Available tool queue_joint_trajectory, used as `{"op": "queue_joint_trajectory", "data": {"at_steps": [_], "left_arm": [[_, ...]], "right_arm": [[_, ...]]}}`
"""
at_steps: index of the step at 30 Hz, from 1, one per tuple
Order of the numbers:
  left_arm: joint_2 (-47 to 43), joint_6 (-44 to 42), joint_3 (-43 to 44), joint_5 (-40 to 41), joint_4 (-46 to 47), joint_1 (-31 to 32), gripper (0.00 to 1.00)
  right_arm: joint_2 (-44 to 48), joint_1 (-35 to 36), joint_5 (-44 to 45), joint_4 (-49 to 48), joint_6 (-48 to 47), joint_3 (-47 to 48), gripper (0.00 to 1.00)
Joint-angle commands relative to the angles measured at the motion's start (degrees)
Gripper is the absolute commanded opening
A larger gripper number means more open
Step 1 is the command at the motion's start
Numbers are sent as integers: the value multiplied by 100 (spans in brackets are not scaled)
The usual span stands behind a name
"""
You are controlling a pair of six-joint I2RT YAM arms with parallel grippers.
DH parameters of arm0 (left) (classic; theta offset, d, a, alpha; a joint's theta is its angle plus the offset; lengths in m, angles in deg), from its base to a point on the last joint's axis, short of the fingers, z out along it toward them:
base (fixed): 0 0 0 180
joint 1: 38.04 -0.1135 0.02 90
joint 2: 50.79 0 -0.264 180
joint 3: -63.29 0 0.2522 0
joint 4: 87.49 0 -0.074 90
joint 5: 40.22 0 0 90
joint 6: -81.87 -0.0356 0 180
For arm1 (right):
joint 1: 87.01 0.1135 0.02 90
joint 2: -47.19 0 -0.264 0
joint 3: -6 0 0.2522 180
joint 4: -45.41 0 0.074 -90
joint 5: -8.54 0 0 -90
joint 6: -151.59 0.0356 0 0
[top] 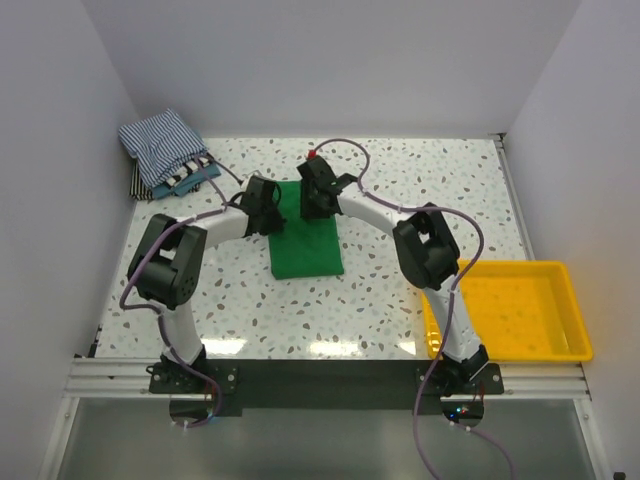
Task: Fold and stack the tank tops
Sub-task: Fold the tank top
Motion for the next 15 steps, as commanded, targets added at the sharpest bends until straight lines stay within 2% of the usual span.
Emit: {"op": "queue_joint_trajectory", "data": {"at_steps": [1, 8, 12, 14, 15], "left_arm": [[289, 142, 423, -33, 307, -84, 5], [352, 424, 151, -15, 395, -76, 11], [281, 486, -183, -112, 553, -67, 15], [176, 407, -236, -296, 815, -67, 16], [97, 328, -306, -340, 887, -58, 20]], "right_arm": [[-284, -219, 332, 253, -65, 423, 36], [-329, -264, 649, 174, -126, 100, 40], [-145, -264, 649, 25, -161, -112, 58], [48, -264, 667, -19, -153, -313, 61], [345, -264, 649, -298, -153, -462, 65]]}}
